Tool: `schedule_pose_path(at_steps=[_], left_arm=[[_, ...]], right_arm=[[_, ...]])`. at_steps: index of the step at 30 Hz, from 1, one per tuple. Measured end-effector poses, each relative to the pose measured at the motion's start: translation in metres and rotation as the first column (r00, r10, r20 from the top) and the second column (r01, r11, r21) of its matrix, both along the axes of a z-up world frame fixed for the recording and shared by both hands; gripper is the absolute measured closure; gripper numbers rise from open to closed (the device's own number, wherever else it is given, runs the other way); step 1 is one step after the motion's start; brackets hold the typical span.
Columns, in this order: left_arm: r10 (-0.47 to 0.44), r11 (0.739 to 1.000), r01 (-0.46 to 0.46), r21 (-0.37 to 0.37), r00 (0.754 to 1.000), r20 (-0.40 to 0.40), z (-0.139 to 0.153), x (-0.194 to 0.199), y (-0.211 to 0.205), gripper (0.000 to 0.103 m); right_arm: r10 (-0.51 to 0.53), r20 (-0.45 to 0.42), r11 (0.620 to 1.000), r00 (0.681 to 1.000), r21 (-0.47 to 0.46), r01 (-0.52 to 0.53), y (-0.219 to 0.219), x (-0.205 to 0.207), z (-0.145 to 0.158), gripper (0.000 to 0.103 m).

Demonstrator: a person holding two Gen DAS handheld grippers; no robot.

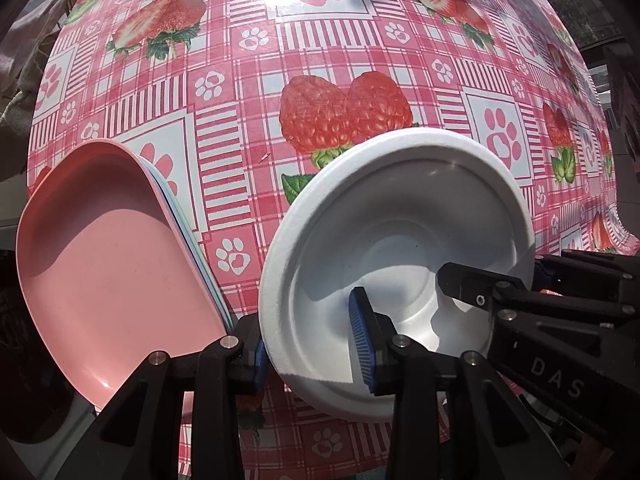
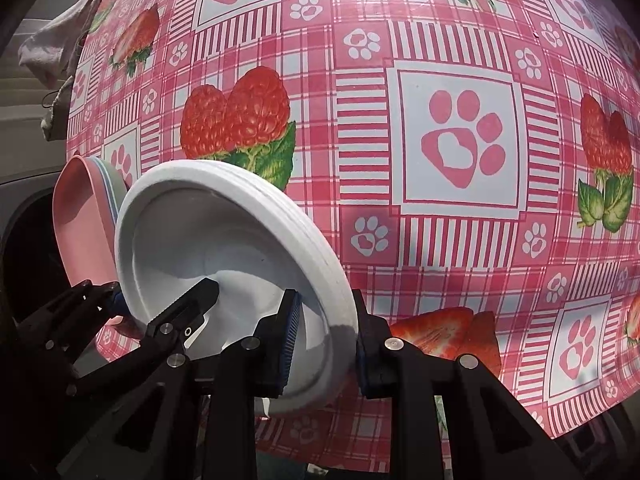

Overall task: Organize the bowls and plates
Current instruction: 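Lift and carry the bowl stack with both grippers toward the pink plate stack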

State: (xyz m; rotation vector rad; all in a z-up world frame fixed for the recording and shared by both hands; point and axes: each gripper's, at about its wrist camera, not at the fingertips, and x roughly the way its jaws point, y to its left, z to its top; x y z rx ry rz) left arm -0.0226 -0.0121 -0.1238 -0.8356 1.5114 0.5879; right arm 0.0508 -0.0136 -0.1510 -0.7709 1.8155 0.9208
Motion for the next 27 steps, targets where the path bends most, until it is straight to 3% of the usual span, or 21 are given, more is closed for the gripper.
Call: schedule_pose_path(at_steps=[14, 27], left_arm=[[-0.067, 0.998, 0.067, 0.021, 0.998, 0.015, 0.016, 0.024, -0.013, 0.064], [-0.098, 0.993, 0.094, 0.064, 0.993, 0.062, 0.048, 0.047, -0.008, 0.064]], right_arm=[[-0.037, -0.014, 0.999, 0.999, -0.019, 0.037, -0.022, 0.019, 0.007, 0.076], [-0.066, 0.012, 0.998, 0.998, 0.012, 0.066, -0.035, 0.047, 0.041, 0.076]])
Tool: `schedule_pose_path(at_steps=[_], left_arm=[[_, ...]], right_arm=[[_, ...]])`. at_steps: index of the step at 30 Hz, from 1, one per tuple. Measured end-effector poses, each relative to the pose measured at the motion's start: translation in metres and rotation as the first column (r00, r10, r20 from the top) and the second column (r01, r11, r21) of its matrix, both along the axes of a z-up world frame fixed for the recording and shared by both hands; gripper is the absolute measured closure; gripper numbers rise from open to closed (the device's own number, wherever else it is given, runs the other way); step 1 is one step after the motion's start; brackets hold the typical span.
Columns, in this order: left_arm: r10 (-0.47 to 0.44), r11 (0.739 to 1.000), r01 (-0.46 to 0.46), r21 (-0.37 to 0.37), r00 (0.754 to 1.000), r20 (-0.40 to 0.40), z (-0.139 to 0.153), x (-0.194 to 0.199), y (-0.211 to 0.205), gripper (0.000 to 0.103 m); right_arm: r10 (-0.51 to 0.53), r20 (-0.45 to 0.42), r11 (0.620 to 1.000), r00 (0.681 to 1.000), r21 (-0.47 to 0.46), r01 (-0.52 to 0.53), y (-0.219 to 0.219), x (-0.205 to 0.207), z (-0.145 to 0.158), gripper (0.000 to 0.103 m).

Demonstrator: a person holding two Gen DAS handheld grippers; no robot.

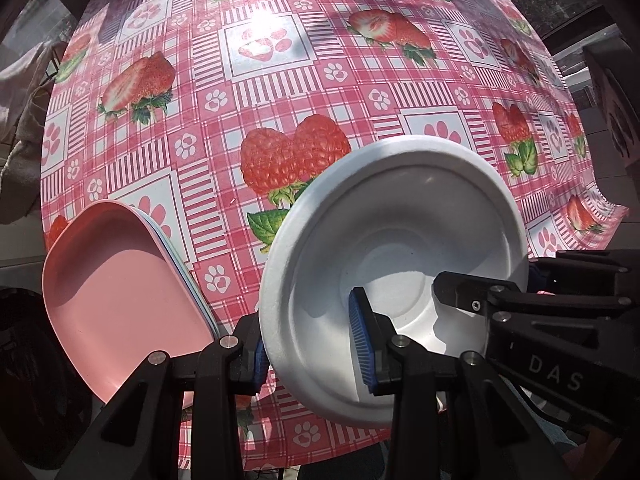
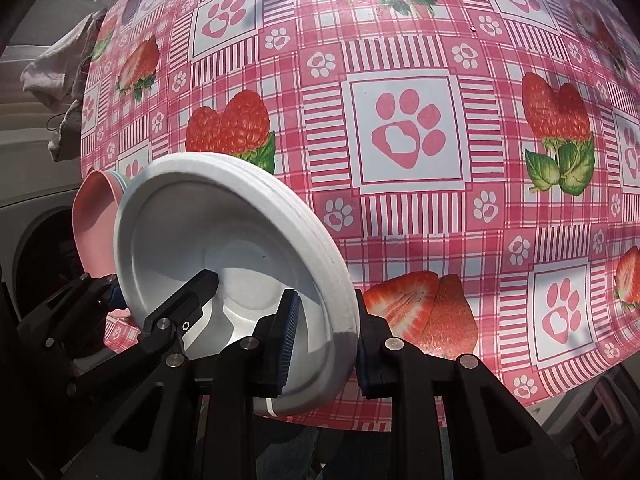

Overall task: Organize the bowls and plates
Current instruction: 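Lift and carry the bowl stack with both grippers toward the pink plate stack, then lower the bowl stack onto the pink plate with both grippers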

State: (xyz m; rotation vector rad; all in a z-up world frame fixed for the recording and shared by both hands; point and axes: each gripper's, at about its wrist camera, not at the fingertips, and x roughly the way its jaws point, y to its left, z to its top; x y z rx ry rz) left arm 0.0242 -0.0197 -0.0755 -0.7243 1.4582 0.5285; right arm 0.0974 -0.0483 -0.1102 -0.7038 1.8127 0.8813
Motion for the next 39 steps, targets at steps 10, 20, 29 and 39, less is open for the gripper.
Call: schedule_pose_path(at_steps=[10, 20, 29, 39], left_arm=[[0.004, 1.0, -0.005, 0.028, 1.0, 0.029, 0.023, -0.008, 0.012, 0.064], [0.066, 0.996, -0.069, 0.057, 0.996, 0.054, 0.032, -0.04, 0.017, 0.064], [0.153, 0.984, -0.158, 0.079, 0.986, 0.072, 0.044, -0.064, 0.028, 0.064], [0.267, 0.957, -0.273, 0.099, 0.961, 0.073, 0.053, -0.104, 0.036, 0.064]], right_arm=[[0.001, 0.02, 1.0, 1.0, 0.024, -0.002, 0.005, 0.018, 0.025, 0.076], [0.055, 0.039, 0.997, 0.998, 0.05, -0.057, 0.016, 0.011, 0.042, 0.076], [0.131, 0.048, 0.988, 0.99, 0.074, -0.134, 0.036, -0.018, 0.053, 0.076], [0.236, 0.045, 0.966, 0.971, 0.096, -0.239, 0.06, -0.052, 0.062, 0.076]])
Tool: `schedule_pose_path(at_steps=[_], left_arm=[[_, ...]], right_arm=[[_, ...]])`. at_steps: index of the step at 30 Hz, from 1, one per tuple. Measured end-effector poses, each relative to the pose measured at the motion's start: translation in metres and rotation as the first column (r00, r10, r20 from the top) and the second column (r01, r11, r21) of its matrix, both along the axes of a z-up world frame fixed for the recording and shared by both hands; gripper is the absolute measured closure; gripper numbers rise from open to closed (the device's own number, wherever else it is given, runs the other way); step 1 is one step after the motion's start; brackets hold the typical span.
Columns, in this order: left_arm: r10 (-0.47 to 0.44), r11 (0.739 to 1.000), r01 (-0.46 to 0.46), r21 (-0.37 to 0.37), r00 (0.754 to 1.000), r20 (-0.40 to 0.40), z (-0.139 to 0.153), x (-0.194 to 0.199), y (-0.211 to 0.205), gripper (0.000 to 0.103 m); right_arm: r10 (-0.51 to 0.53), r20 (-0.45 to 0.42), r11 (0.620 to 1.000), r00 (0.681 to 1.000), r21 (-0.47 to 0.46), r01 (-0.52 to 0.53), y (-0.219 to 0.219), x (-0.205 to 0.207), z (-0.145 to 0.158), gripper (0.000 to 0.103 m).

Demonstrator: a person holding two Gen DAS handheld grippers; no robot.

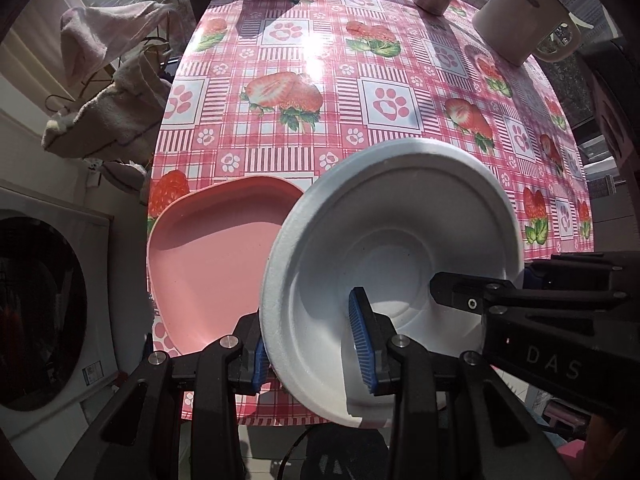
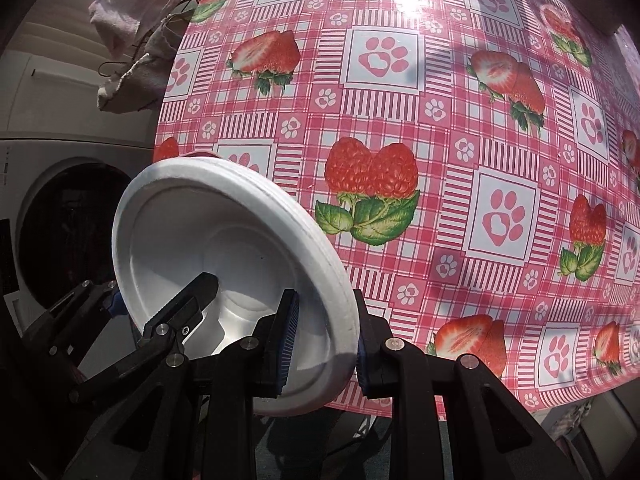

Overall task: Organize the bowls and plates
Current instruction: 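Lower the bowl stack onto the pink plate with both grippers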

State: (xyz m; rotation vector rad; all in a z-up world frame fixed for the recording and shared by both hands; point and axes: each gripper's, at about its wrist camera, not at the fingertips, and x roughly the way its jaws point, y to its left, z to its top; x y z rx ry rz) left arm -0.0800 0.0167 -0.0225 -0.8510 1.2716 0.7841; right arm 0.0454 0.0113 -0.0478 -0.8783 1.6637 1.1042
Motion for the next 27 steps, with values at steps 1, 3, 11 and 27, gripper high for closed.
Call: schedule_pose_path(at_steps=[1, 3, 11, 27], left_arm=[[0.012, 1.0, -0.012, 0.002, 1.0, -0.001, 0.001, -0.004, 0.001, 0.064], [0.037, 0.999, -0.037, 0.009, 0.999, -0.004, 0.003, -0.013, 0.004, 0.064], [0.136, 0.991, -0.136, 0.018, 0.991, -0.014, 0.005, -0.045, 0.008, 0.064], [0.273, 0.962, -0.274, -0.004, 0.961, -0.046, -0.01, -0.093, 0.03, 0.066]], right_arm=[[0.012, 0.0, 1.0, 1.0, 0.002, -0.012, 0.002, -0.004, 0.001, 0.076], [0.037, -0.002, 0.999, 0.999, 0.007, -0.036, 0.009, -0.013, 0.002, 0.076], [0.129, -0.005, 0.991, 0.992, 0.022, -0.129, 0.027, -0.046, 0.005, 0.076], [0.215, -0.024, 0.977, 0.976, 0.006, -0.215, 0.062, -0.097, -0.011, 0.076]])
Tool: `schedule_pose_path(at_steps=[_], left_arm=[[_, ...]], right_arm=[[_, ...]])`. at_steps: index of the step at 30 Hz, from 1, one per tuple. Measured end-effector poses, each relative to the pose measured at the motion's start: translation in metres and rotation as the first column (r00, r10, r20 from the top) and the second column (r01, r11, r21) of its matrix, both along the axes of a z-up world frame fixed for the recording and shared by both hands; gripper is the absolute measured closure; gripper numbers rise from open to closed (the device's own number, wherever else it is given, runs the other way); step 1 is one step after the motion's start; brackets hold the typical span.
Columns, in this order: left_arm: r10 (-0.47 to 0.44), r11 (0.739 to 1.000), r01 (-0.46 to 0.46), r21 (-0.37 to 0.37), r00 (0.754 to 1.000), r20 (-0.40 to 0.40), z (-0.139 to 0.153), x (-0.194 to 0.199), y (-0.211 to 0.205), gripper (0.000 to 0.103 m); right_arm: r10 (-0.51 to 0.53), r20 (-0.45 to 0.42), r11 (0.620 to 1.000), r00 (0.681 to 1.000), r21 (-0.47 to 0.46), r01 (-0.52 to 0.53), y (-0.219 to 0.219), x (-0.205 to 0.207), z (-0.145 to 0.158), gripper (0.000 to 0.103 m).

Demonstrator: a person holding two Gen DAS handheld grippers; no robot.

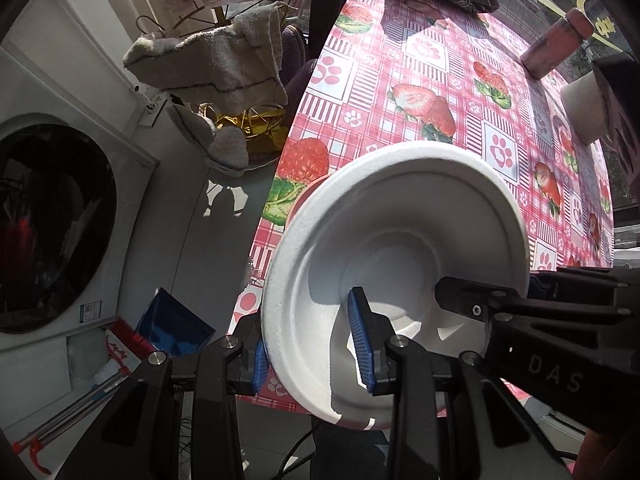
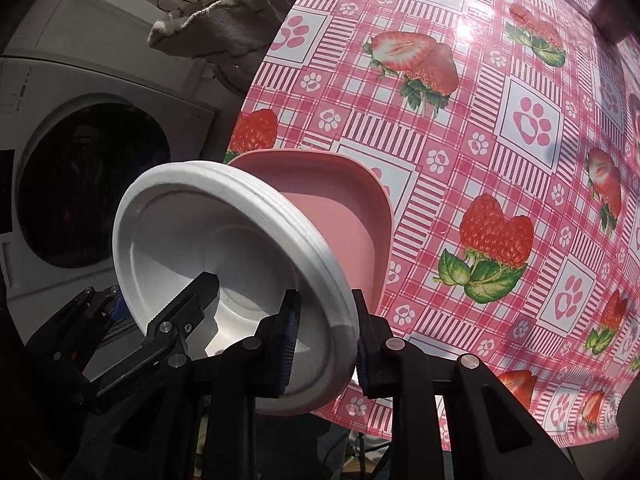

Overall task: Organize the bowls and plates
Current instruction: 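Lower the bowl stack onto the pink plate with both grippers, then open both grippers and release the bowl stack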

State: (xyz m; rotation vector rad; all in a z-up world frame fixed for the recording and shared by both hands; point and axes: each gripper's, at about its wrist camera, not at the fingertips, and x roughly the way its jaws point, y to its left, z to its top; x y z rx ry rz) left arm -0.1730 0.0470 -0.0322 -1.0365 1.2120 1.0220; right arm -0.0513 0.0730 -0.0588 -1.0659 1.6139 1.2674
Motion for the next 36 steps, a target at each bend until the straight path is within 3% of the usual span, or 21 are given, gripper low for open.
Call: schedule_pose_path(at_steps=[10, 15, 20, 22, 24, 25, 27, 31, 33, 35, 36], left_arm=[[0.004, 0.999, -0.004, -0.05, 1.0, -0.003, -0.027, 0.001, 0.008, 0.066], [-0.028, 1.0, 0.028, 0.009, 0.999, -0.027, -0.025, 0.008, 0.005, 0.064], [-0.03, 0.999, 0.03, 0.015, 1.0, 0.001, -0.022, 0.005, 0.004, 0.057], [-0.038, 0.998, 0.04, 0.04, 0.998, -0.056, -0.019, 0.005, 0.004, 0.056], [-0.038, 0.998, 0.043, 0.054, 0.995, -0.087, -0.017, 0.002, 0.004, 0.056], [-0.036, 0.998, 0.041, 0.05, 0.995, -0.096, -0.016, 0.001, 0.005, 0.054], [-0.035, 0.998, 0.04, 0.049, 0.993, -0.109, -0.015, -0.001, 0.006, 0.044], [-0.045, 0.996, 0.052, 0.068, 0.993, -0.112, -0.009, 0.0, 0.005, 0.022], [-0.049, 0.996, 0.057, 0.073, 0.994, -0.1, -0.006, 0.001, 0.004, 0.022], [-0.061, 0.995, 0.067, 0.072, 0.995, -0.079, -0.004, 0.004, 0.002, 0.022], [-0.063, 0.995, 0.069, 0.076, 0.995, -0.078, -0.002, 0.005, 0.001, 0.022]], right_arm=[[-0.015, 0.003, 0.999, 1.0, -0.046, 0.015, 0.01, -0.013, -0.031, 0.076], [-0.008, 0.002, 0.998, 1.0, -0.058, 0.008, 0.009, -0.01, -0.038, 0.076], [-0.021, -0.007, 0.998, 1.0, -0.057, 0.021, 0.002, 0.002, -0.035, 0.074], [-0.025, -0.01, 0.999, 1.0, -0.047, 0.025, 0.0, 0.006, -0.032, 0.063], [-0.016, 0.018, 1.0, 1.0, -0.02, 0.017, -0.004, 0.013, -0.027, 0.038], [-0.018, 0.014, 1.0, 1.0, -0.009, 0.018, -0.005, 0.016, -0.024, 0.034], [-0.031, -0.005, 0.999, 1.0, 0.008, 0.031, -0.005, 0.02, -0.017, 0.017], [-0.031, 0.005, 0.998, 1.0, 0.046, 0.03, -0.006, 0.024, -0.002, 0.016], [-0.031, 0.008, 0.997, 1.0, 0.064, 0.03, -0.007, 0.026, 0.004, 0.013], [-0.025, 0.011, 0.996, 1.0, 0.088, 0.024, -0.009, 0.029, 0.011, 0.0], [-0.021, 0.015, 0.994, 1.0, 0.103, 0.019, -0.01, 0.029, 0.015, 0.0]])
